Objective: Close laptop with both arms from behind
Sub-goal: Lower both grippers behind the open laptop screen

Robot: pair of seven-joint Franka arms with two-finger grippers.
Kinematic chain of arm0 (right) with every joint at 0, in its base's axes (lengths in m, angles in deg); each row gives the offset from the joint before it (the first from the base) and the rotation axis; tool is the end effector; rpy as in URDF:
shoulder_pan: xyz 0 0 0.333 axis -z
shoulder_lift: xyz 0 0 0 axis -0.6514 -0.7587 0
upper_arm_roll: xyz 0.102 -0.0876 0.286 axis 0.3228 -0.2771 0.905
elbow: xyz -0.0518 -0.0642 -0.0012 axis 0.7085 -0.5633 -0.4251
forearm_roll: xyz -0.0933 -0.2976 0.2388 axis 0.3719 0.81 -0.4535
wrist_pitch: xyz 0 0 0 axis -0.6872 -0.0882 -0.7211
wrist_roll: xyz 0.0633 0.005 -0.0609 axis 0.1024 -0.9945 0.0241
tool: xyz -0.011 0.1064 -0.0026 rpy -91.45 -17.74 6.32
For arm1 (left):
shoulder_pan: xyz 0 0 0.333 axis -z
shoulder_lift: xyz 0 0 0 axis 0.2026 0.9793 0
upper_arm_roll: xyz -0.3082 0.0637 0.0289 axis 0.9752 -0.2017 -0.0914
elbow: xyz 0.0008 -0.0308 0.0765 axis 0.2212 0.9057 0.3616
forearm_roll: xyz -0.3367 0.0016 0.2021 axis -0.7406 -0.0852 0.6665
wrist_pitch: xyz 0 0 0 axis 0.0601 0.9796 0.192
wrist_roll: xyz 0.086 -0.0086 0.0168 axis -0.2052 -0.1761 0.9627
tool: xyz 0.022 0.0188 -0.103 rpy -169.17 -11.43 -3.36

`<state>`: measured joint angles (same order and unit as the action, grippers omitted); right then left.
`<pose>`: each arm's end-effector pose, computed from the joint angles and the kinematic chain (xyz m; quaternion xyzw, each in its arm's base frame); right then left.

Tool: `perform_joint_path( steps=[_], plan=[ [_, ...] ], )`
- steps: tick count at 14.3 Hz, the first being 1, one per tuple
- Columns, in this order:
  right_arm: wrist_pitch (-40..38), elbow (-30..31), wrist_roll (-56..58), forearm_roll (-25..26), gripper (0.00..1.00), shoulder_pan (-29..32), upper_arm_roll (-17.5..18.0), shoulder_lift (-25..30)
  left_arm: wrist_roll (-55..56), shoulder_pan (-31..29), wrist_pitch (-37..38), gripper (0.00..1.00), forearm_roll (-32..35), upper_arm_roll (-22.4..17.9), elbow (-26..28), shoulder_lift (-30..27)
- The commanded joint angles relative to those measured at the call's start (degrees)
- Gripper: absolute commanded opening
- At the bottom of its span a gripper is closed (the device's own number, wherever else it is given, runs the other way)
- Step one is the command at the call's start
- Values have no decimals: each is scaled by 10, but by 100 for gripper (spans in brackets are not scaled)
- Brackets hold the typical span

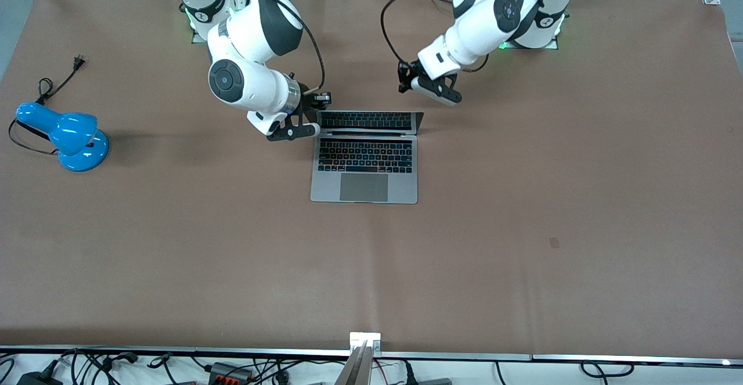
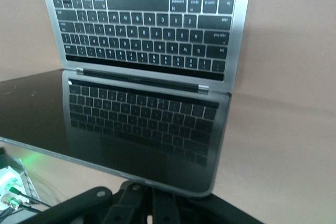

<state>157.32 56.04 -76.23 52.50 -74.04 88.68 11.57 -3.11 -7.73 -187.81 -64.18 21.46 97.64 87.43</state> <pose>0.4644 0.3449 0.3299 -0.9721 -0.0209 0.1680 0.1621 0.3619 -0.3545 0.3142 0.9625 -0.0395 -0.0152 0.2680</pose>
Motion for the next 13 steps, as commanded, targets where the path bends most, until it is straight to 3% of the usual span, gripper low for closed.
perform_joint_path(
  steps=[1, 6, 13],
  plan=[
    [5, -30, -22, -8, 0, -3, -3, -18, -20, 4, -37, 1, -12, 1, -33, 54],
    [5, -75, -22, -7, 0, 0, -6, -48, -48, -2, -91, 1, -11, -6, -98, 151],
    [5, -171, -31, 0, 0, 13, -8, -129, -116, -5, -91, 1, -10, -44, -136, 195]
  ],
)
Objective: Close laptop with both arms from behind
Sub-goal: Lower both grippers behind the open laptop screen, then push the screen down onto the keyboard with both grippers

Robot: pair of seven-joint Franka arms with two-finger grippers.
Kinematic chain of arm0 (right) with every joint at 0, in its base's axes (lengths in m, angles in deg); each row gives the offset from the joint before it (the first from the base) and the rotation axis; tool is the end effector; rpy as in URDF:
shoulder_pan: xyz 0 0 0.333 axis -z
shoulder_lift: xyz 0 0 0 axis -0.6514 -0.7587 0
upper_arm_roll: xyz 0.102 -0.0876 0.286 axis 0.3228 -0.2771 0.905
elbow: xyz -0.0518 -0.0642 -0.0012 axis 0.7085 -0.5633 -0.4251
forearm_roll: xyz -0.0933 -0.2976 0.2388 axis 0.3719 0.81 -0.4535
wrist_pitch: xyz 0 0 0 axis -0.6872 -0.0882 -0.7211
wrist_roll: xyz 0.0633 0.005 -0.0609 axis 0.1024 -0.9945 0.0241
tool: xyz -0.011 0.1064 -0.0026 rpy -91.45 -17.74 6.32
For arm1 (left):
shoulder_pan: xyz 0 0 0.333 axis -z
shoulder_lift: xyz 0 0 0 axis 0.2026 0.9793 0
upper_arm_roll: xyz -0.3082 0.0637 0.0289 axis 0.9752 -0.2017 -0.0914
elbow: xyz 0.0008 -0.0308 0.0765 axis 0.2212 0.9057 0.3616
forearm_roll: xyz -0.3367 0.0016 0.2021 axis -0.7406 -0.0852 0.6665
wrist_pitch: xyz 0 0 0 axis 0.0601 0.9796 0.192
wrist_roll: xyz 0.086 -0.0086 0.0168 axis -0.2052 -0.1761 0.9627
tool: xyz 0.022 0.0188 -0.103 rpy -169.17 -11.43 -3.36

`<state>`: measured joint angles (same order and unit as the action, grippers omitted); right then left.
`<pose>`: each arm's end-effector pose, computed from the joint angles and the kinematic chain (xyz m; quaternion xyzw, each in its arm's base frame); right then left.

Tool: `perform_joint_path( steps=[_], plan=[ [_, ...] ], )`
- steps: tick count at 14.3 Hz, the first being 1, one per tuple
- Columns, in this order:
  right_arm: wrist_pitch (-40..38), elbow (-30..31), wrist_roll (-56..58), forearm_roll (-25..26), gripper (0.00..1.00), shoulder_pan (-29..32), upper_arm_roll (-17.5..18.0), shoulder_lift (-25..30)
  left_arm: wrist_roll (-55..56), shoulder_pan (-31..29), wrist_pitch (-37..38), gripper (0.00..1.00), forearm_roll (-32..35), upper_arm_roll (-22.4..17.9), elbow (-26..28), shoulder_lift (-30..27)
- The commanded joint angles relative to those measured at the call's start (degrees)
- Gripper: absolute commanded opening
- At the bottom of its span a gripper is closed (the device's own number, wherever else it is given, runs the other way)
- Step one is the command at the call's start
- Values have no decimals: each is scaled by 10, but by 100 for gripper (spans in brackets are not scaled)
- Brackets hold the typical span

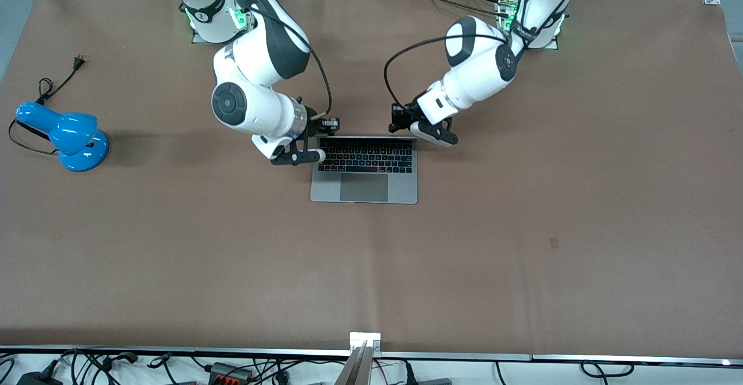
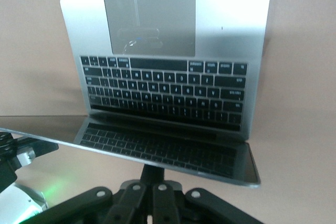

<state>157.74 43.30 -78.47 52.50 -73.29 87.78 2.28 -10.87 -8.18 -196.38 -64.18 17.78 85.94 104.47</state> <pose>0.5265 0.3644 0.3275 -0.9744 0.0059 0.1397 0.1763 0.4489 -0.3564 0.2766 0.9477 -0.0139 0.0201 0.3183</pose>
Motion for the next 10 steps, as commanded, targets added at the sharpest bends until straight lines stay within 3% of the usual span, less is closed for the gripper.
perform_joint_path(
  steps=[1, 7, 10],
  plan=[
    [1, -54, -8, 1, 0, 8, -3, -50, -44, -2, -5, 1, -10, -9, -27, 36],
    [2, -120, -8, 27, 0, 17, -8, -120, -76, 5, -5, 1, -10, -36, -68, 101],
    [8, -153, -9, 32, 0, 21, -10, -165, -101, 12, -56, 0, -9, -36, -88, 151]
  ],
)
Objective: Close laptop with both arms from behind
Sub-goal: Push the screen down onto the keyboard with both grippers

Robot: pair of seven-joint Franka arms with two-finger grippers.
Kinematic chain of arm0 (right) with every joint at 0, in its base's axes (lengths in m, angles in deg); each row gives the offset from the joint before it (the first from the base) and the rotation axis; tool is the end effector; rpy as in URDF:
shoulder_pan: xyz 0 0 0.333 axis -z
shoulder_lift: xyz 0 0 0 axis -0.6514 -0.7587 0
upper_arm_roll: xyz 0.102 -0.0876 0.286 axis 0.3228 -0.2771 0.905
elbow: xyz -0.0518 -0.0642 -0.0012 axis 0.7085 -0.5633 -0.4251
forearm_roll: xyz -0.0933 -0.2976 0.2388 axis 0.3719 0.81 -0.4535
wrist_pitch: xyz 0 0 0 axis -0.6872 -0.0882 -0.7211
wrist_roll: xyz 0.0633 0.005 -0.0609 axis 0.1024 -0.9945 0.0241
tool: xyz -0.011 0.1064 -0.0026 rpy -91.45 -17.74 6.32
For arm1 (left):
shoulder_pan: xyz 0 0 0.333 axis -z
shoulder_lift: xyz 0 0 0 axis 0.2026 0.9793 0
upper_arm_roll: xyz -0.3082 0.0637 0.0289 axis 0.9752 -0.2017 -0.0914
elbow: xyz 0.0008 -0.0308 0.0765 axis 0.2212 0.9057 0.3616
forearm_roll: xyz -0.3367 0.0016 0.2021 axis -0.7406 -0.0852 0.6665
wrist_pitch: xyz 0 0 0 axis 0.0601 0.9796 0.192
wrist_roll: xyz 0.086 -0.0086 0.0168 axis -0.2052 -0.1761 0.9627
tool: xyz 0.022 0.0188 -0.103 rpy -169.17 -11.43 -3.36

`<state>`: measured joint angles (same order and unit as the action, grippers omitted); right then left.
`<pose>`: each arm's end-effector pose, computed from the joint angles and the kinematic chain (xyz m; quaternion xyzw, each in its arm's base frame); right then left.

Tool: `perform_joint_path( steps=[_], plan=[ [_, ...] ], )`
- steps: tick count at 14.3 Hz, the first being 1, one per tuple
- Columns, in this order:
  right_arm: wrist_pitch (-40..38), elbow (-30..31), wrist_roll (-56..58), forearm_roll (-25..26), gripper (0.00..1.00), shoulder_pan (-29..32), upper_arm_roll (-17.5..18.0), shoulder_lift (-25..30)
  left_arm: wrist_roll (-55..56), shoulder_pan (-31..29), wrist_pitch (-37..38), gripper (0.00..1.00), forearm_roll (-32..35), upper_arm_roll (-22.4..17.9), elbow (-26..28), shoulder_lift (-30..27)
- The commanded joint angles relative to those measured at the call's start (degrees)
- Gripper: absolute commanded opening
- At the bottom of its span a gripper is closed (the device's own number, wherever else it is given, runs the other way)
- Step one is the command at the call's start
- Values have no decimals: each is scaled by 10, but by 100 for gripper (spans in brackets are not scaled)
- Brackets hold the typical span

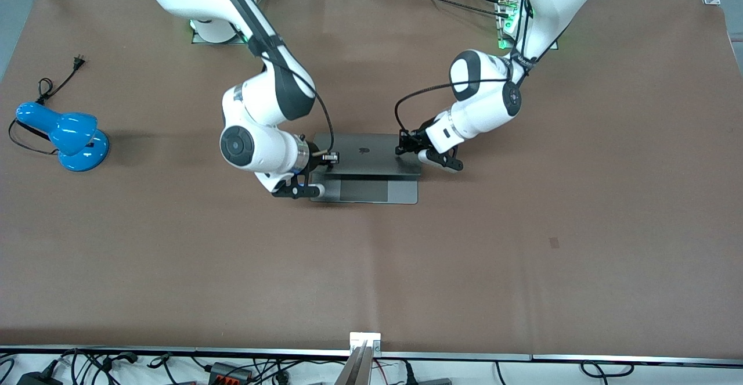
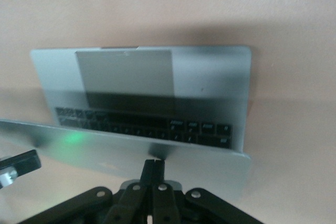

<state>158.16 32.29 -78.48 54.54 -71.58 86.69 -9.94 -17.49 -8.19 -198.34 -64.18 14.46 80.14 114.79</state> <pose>0.5827 0.3603 0.2699 -0.9785 0.0214 0.1326 0.1566 0.4896 -0.3397 0.2216 0.9452 -0.0093 0.0195 0.3258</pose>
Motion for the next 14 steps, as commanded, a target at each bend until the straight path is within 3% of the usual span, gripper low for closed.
perform_joint_path(
  steps=[1, 5, 14],
  plan=[
    [16, -45, -8, 12, 0, 4, 0, -51, -40, 22, -55, 0, -9, -3, -37, 62],
    [56, -46, -6, 12, 0, 2, -1, -79, -44, 28, -71, 0, -8, -4, -69, 103],
    [68, -49, -8, 31, 0, -4, 0, -113, -65, 55, -77, 0, -9, -33, -73, 137]
  ],
)
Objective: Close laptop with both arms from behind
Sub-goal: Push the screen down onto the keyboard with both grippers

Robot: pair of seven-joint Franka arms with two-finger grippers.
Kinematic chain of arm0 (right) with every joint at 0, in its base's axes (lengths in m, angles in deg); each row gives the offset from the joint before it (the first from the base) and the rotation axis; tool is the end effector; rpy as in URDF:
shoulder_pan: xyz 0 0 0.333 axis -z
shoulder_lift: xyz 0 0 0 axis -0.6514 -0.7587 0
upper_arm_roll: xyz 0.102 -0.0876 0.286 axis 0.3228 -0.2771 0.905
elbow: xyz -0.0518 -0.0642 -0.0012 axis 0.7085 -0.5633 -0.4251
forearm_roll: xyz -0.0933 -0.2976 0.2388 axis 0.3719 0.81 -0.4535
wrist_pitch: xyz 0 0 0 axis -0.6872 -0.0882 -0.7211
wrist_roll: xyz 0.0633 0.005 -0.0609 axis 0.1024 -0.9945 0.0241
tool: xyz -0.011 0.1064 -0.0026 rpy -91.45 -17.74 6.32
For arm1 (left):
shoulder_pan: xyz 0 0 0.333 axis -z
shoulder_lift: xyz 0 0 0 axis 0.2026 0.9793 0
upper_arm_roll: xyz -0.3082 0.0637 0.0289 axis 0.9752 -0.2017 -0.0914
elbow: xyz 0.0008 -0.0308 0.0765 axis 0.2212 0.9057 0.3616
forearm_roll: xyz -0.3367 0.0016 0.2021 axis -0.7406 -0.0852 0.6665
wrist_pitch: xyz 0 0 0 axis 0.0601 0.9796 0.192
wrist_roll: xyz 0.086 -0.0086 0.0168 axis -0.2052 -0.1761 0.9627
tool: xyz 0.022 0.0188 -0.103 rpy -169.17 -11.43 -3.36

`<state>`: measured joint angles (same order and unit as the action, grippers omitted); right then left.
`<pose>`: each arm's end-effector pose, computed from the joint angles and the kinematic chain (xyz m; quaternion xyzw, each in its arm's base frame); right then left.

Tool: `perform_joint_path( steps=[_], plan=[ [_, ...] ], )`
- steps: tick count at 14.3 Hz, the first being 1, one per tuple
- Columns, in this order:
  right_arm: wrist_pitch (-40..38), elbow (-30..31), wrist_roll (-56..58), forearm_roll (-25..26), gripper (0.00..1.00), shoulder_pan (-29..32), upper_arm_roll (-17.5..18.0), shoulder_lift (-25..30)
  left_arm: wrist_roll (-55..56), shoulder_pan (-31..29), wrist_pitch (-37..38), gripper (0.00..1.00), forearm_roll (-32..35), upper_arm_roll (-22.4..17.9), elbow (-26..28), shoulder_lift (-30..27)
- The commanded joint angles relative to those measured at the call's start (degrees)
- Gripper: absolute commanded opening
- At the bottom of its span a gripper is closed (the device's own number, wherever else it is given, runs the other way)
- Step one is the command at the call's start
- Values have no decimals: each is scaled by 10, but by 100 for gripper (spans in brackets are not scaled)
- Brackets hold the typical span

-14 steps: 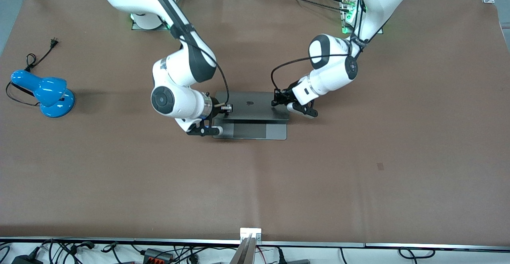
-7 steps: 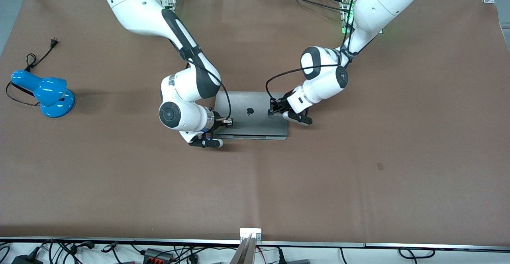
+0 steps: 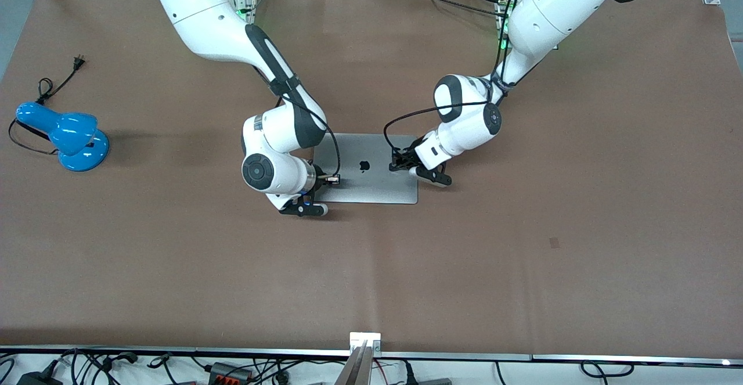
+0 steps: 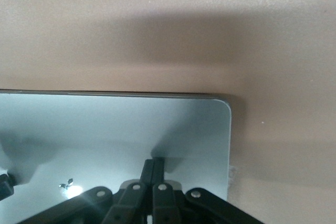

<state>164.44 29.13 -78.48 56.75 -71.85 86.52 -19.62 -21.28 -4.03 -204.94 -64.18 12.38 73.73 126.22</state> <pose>0.5943 0.3596 0.1830 -0.9842 0.0284 0.1215 0.1253 0.4994 -0.3581 0.1560 0.9471 -0.0072 0.0295 0.3194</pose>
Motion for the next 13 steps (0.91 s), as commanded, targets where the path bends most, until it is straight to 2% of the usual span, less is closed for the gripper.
perform_joint_path(
  steps=[1, 8, 13],
  plan=[
    [7, -17, -8, 9, 0, -2, 2, -17, -27, 12, -11, 0, -9, -12, -9, 22],
    [3, -27, -6, 10, 0, -2, 1, -11, -17, -5, 0, 1, -10, -11, 3, -23],
    [-24, -25, -7, 19, 0, 4, -5, 18, -17, -19, 63, 1, -10, -12, 23, -88]
  ],
)
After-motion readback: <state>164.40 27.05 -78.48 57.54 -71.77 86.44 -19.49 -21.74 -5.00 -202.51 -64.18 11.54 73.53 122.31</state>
